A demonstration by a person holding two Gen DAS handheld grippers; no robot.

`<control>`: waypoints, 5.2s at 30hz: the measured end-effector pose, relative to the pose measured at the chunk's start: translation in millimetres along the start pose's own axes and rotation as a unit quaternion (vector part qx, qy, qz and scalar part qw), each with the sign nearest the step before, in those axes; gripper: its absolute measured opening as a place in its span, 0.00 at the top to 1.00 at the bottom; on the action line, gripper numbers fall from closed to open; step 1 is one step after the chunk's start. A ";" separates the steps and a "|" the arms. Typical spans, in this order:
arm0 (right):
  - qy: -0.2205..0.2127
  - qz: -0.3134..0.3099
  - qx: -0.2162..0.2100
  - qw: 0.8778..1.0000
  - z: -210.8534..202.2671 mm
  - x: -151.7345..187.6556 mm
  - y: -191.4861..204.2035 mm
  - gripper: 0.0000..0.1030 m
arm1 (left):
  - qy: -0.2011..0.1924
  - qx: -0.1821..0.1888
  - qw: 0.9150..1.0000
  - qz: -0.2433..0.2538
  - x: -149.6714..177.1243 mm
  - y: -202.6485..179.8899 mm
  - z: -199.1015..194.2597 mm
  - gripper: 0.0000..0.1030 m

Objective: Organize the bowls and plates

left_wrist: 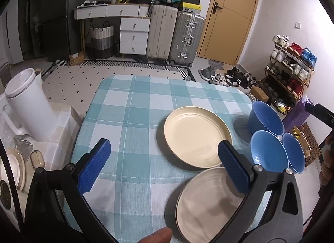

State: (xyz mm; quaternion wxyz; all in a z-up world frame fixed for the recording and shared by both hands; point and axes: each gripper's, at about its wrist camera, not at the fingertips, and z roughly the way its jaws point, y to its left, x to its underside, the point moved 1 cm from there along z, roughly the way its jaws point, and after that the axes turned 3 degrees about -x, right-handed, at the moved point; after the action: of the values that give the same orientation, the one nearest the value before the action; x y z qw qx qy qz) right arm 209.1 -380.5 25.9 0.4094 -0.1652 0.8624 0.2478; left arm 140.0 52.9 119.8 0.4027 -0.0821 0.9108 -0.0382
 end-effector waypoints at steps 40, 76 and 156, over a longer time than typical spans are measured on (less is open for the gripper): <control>0.270 0.021 0.027 0.962 213.5 27.3 -73.8 0.22 | 0.147 -0.007 0.989 0.003 0.4 -2.3 207.1 0.17; 0.338 -0.022 0.074 0.938 272.2 55.7 -85.2 0.88 | 0.184 0.004 0.983 0.017 22.0 -23.6 257.1 0.87; 0.153 0.031 0.015 0.988 39.8 106.6 24.2 0.88 | 0.062 0.017 0.995 0.079 91.0 -53.4 -35.3 0.86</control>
State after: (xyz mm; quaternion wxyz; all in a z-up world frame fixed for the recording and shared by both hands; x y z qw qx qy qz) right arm 157.1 -347.0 -72.6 0.2667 -0.1678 0.9234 0.2191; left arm 59.9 -15.9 84.6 0.3481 -0.0005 0.9371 -0.0274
